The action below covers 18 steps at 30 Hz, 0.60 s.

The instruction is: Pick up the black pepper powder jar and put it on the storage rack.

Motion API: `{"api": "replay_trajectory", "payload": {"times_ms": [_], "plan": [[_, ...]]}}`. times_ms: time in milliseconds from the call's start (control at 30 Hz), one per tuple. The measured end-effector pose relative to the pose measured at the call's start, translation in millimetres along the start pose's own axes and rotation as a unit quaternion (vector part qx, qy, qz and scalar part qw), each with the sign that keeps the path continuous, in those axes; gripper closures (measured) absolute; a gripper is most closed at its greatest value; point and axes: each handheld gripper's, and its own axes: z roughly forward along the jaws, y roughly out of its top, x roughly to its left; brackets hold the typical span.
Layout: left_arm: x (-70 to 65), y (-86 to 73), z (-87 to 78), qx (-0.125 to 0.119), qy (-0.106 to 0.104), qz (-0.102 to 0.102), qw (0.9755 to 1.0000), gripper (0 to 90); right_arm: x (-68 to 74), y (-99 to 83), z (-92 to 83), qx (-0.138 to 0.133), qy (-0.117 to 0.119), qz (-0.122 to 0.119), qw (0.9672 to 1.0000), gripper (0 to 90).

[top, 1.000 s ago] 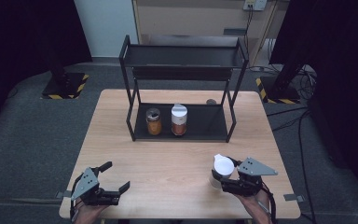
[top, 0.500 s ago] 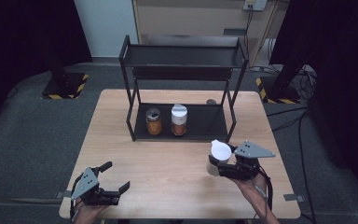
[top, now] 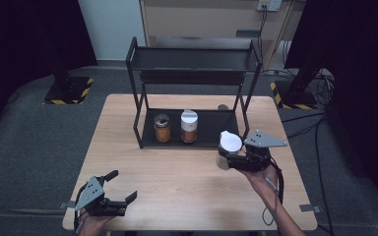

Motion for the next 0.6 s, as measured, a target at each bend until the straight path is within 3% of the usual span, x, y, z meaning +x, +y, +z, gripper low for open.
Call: {"api": "replay_trajectory", "payload": {"times_ms": [600], "plan": [[1.0, -0.5, 0.0, -0.001, -0.001, -0.002, 1.0000, 0.0, -17.5, 35.3, 44.8, 0.007, -0.017, -0.014, 0.9997, 31.0]]}}
